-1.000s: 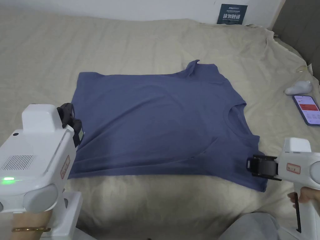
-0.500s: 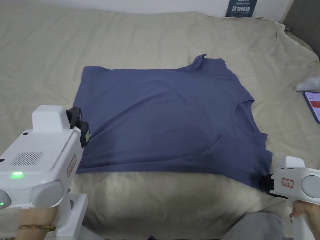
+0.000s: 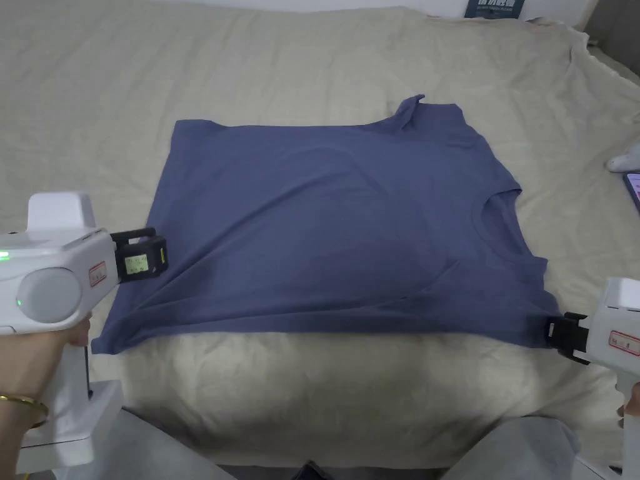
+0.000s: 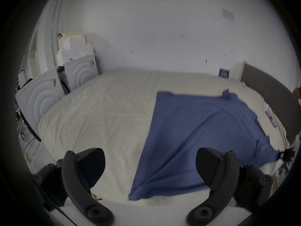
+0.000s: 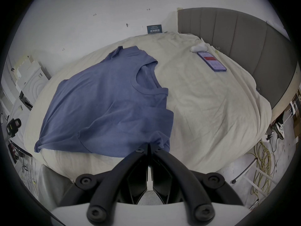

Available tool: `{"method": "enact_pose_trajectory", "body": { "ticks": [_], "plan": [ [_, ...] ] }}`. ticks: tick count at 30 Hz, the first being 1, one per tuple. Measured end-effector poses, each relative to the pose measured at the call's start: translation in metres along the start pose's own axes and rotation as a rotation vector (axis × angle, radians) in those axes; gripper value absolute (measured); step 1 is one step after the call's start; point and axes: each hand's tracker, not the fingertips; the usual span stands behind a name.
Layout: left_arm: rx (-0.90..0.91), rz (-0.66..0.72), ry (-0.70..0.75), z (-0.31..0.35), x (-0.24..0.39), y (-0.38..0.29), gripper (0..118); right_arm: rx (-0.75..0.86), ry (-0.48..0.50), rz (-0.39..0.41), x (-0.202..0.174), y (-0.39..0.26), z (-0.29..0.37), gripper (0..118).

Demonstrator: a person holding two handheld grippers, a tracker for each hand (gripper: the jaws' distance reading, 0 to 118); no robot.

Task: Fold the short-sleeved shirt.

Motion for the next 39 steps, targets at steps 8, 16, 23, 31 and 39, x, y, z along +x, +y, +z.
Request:
{"method": "enact_pose_trajectory", "body": {
  "ticks": [8,16,23,31,39],
  "plan": [
    [-0.28,-0.026,0.029,-0.045,-0.027,-0.044,100,-0.012,-0.015,0.008,-0.002,-0.001,-0.005,1],
    [-0.348,0.015,-0.068,-0.055,-0.015,-0.063,24,-0.027,-0.024,-0.005,0.0,-0.005,-0.008,1],
    [-0.314,0.023,-0.032,-0.051,-0.02,-0.057,0,-0.027,-0.015,-0.026,0.005,-0.002,-0.006,1],
    [-0.134,0.133,-0.091,-0.02,-0.034,-0.004,0,0.009,0.021,-0.036,0.008,0.034,0.015,1],
    [-0.047,0.175,-0.101,-0.044,-0.024,0.061,0,0.116,-0.041,0.001,-0.009,0.118,0.003,1]
  ]
}}
